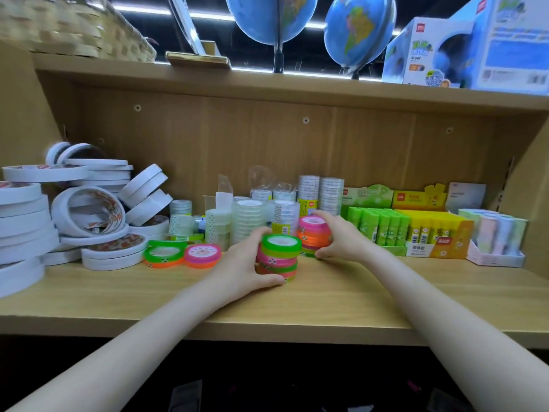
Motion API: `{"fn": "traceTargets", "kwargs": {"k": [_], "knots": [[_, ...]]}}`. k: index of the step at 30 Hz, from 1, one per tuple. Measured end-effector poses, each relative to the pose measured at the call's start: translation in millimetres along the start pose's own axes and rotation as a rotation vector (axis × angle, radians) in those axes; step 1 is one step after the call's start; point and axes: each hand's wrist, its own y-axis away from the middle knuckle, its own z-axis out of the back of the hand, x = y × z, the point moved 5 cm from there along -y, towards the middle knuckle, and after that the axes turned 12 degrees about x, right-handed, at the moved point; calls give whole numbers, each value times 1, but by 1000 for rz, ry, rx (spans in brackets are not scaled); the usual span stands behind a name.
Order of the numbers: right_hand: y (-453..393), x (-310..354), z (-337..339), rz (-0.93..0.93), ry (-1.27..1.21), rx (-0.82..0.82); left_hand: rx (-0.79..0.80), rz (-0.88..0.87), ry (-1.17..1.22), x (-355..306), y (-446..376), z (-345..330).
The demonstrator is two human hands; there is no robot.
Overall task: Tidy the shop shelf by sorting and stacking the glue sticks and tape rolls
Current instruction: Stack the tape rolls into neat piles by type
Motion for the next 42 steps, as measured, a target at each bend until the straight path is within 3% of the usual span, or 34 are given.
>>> {"fn": "traceTargets", "kwargs": {"k": [4,6,10,12,17,21,28,30,33,35,37,39,42], "knots": [[13,2,9,14,-62,-128,16,47,27,3,-5,-3],[28,14,14,106,-105,-188,23,50,33,2,-7,-4],[44,41,-6,267,-453,130,19,45,46,-4,-14,-4],[41,47,-15,267,-343,152,48,24,141,-6,-16,-7],[39,49,-16,246,-199,14,122,-27,315,2,-11,-2],[46,18,-3,92,-147,-71,-100,9,137,17,-6,19],[56,-15,16,-225,82,-129,-276,2,-170,16,6,38],[53,-2,21,-193,198,-228,-306,112,-355,29,17,50],[45,42,16,97,178,-383,-328,316,-440,52,42,72],[34,79,-3,299,126,-285,-253,411,-472,71,57,80],[21,117,-31,450,122,-88,-98,436,-541,85,68,77],[8,146,-58,501,147,65,-22,388,-544,87,75,75],[-5,170,-85,488,249,165,-27,274,-482,83,82,80]]}}
